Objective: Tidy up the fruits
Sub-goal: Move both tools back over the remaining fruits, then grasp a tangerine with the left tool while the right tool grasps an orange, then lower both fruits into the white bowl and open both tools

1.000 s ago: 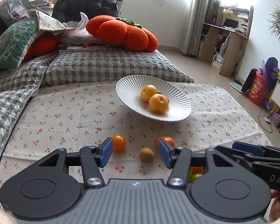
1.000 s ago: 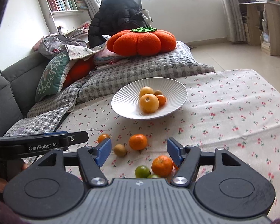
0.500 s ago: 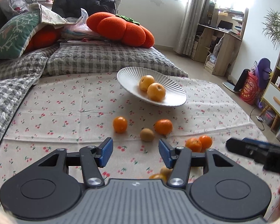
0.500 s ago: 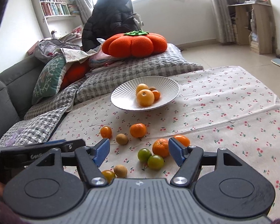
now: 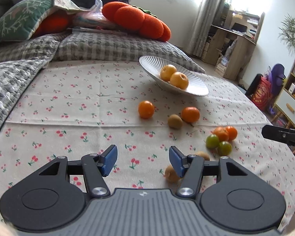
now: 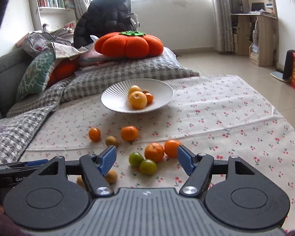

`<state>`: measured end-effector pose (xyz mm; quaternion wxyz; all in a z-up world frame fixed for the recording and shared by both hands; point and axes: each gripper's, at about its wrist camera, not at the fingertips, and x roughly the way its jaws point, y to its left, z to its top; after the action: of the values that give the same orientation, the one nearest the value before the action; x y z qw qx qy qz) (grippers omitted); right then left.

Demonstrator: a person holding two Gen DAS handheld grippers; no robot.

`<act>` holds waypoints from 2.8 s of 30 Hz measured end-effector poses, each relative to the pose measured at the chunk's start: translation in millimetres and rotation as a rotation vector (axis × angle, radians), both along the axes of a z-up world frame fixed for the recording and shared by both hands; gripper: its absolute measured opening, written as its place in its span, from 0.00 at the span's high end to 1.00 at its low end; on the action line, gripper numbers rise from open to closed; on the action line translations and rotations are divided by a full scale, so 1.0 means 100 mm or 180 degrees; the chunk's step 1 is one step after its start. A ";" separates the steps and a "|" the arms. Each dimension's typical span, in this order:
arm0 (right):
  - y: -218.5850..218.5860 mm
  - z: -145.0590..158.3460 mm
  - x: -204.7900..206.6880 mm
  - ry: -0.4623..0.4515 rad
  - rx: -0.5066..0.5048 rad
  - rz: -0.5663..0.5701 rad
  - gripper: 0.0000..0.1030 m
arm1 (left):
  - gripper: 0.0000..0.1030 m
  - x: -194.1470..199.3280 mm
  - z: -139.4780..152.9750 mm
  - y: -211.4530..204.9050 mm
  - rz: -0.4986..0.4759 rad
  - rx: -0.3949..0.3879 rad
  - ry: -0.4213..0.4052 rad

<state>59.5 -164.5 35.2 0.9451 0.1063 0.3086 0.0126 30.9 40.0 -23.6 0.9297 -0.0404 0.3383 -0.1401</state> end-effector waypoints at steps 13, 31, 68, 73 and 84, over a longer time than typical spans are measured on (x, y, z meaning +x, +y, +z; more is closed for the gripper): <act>-0.08 -0.24 0.07 0.0079 0.0041 0.0120 0.48 | 0.55 0.01 -0.02 -0.08 -0.0138 0.0124 -0.0021; -0.45 -0.61 0.67 0.0196 -0.0185 0.0443 0.58 | 0.77 1.34 -0.25 -0.39 -0.0056 0.0132 0.0203; -0.63 -0.39 1.05 -0.0006 0.0064 0.0565 0.72 | 0.83 1.40 0.38 -0.69 -0.0316 0.0113 -0.0193; -0.60 -0.33 1.23 -0.0081 0.0111 0.0635 0.72 | 0.83 1.63 0.48 -0.95 -0.0489 0.0154 -0.0253; -0.34 -0.22 1.71 -0.0134 0.0173 0.0779 0.72 | 0.83 2.21 0.47 -1.05 -0.0470 -0.0006 0.0090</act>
<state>230.2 -198.7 12.9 0.9396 0.0932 0.2989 0.1385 251.5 -65.4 23.1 0.9119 -0.0183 0.3534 -0.2080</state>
